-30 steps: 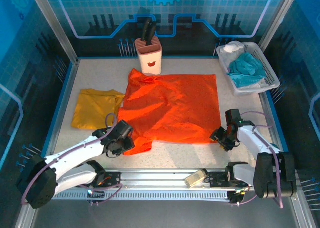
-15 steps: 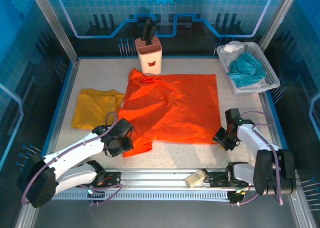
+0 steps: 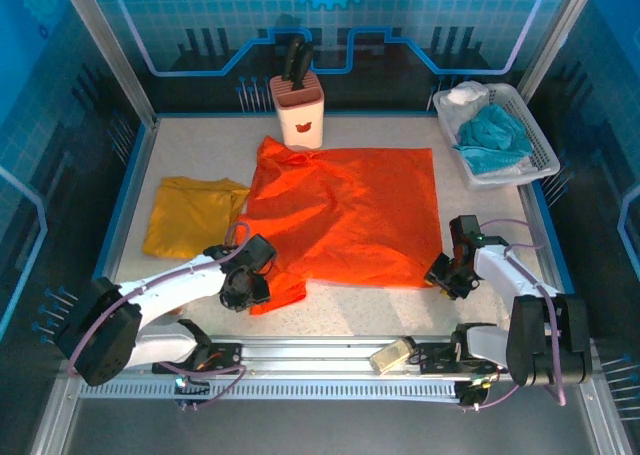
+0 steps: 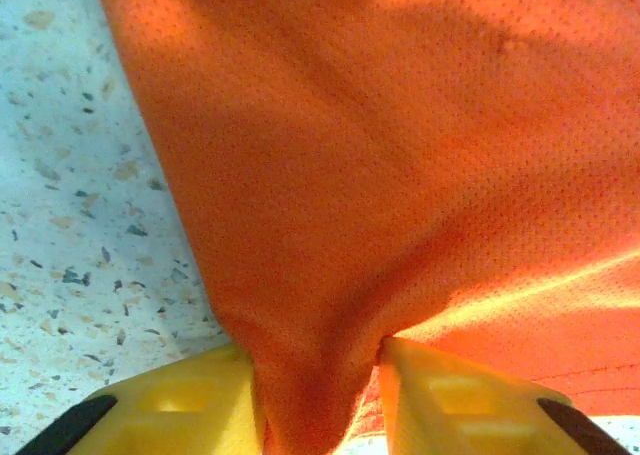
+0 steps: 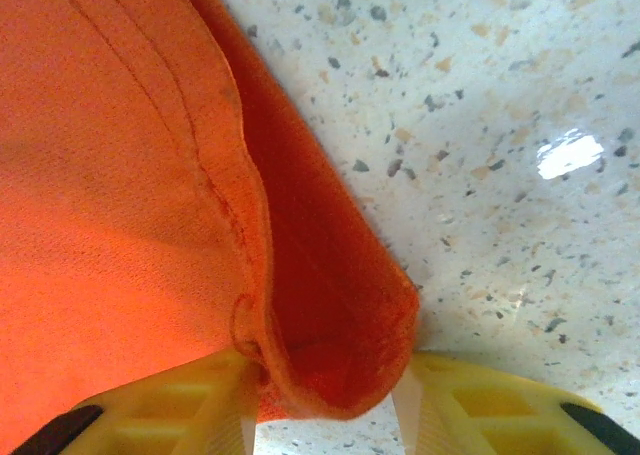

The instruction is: Fold and stack the t-shirts

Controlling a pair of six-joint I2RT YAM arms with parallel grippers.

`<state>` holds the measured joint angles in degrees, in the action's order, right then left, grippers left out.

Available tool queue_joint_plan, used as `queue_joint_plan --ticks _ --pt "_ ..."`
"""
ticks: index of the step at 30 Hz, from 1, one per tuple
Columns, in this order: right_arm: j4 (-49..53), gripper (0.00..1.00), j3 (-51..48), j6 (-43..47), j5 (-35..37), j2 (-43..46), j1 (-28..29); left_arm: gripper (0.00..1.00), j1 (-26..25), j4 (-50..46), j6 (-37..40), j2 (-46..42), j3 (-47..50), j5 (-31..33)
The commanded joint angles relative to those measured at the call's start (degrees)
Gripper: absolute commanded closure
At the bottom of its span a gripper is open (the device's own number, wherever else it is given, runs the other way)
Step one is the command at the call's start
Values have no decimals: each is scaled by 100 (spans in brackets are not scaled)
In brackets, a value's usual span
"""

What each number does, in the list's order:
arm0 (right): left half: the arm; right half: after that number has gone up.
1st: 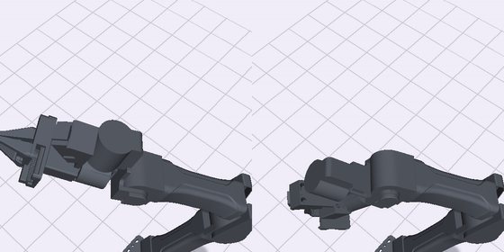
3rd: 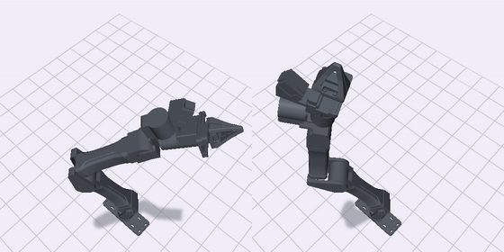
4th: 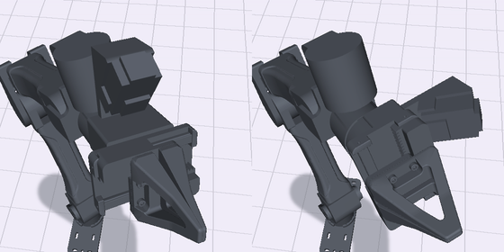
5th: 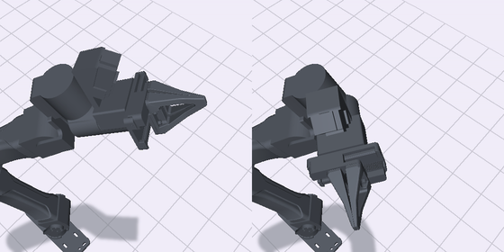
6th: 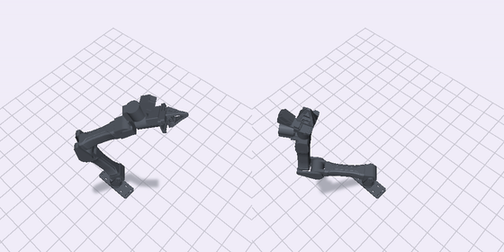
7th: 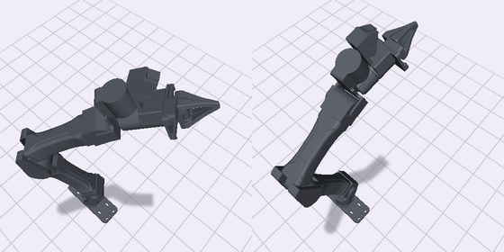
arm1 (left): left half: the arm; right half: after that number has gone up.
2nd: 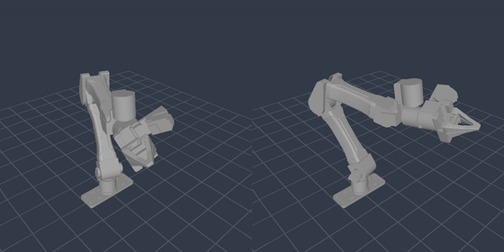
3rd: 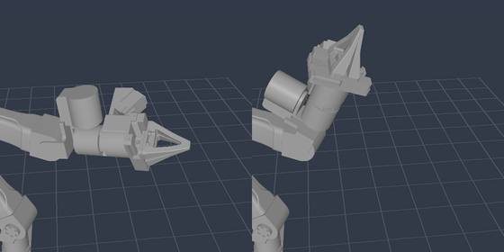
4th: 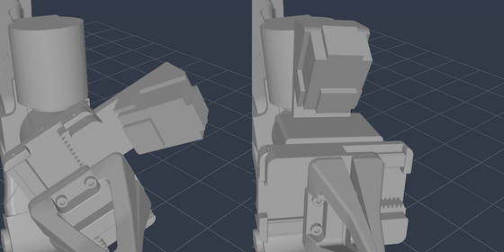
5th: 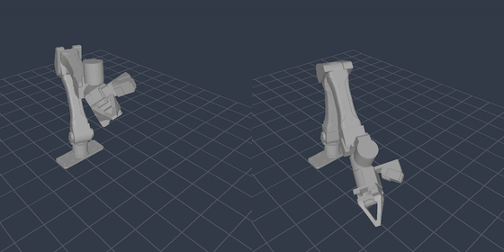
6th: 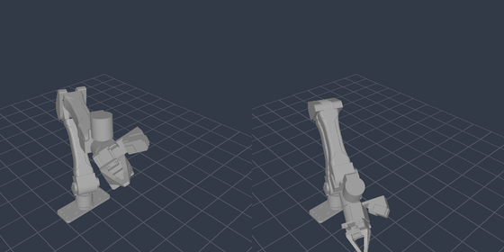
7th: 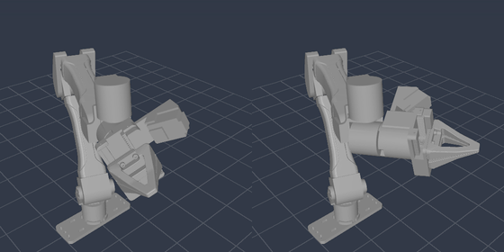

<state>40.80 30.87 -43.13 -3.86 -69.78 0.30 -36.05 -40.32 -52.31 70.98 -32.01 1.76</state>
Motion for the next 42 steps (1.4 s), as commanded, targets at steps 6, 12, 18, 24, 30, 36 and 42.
queue_joint_plan --ticks 6,12,18,24,30,36,42 --pt "-1039 64 101 268 95 -209 -39 78 -20 304 45 -52 113 2" --pt "-1053 70 217 501 333 -269 -41 81 -14 331 50 -102 147 67" --pt "-1079 65 229 665 564 -262 -49 84 -22 427 26 -93 148 0" --pt "-1207 95 294 784 624 -273 -52 96 -25 337 134 -126 88 55" --pt "-1070 100 515 1057 136 -95 -53 100 -18 -83 415 -496 -300 101" --pt "-621 100 825 1199 -127 905 -50 100 30 -900 662 -1103 -1193 377" --pt "-335 100 1659 1489 -206 1296 -134 100 686 -1221 1476 -1088 -2473 423"
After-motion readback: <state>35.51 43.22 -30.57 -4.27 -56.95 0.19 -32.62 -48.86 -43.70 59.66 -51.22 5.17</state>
